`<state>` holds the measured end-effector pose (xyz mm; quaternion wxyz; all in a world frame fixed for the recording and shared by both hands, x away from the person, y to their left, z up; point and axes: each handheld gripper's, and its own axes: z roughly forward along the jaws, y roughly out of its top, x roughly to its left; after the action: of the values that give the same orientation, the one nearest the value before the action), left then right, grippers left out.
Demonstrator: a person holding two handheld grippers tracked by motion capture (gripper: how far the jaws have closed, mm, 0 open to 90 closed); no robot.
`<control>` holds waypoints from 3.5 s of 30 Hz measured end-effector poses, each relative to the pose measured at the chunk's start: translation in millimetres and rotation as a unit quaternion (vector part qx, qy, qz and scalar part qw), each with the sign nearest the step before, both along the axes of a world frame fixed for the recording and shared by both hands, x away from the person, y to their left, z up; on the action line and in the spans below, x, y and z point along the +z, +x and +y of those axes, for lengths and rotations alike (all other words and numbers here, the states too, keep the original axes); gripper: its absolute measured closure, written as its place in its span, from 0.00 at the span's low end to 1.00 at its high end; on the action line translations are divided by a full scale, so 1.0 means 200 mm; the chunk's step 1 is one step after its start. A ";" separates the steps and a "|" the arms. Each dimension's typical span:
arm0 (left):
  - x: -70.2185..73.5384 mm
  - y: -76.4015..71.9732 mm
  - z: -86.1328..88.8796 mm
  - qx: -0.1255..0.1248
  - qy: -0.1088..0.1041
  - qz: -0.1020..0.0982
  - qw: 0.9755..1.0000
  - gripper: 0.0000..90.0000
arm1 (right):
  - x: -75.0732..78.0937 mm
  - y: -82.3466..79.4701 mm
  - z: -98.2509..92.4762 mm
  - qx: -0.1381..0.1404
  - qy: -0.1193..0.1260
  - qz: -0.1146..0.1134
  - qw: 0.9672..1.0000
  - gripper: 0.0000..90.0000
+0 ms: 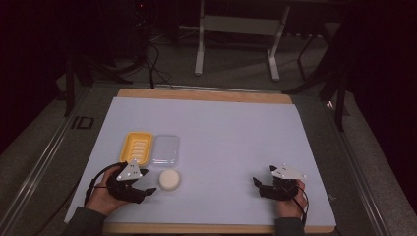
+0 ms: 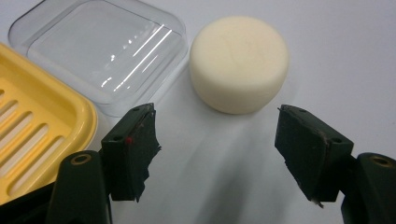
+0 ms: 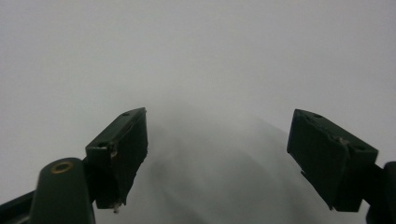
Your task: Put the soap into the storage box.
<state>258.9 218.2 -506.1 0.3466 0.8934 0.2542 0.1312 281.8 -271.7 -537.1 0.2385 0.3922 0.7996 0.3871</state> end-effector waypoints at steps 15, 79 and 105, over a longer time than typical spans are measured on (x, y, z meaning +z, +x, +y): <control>0.03 0.03 -0.06 -0.035 0.031 0.018 0.999 0.29 | 0.00 0.00 0.00 -0.002 0.000 -0.001 1.000 0.22; 0.06 0.22 -0.36 -0.125 0.148 0.060 0.979 0.08 | 0.00 0.00 0.00 -0.004 -0.001 -0.002 1.000 0.22; 0.00 0.30 -0.48 -0.167 0.214 0.098 0.958 0.19 | 0.00 0.00 0.00 -0.001 -0.003 -0.002 1.000 0.22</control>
<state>318.0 123.0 -506.5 0.1380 0.9847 0.1003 0.0345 281.3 -271.2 -536.9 0.2418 0.3915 0.7999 0.3852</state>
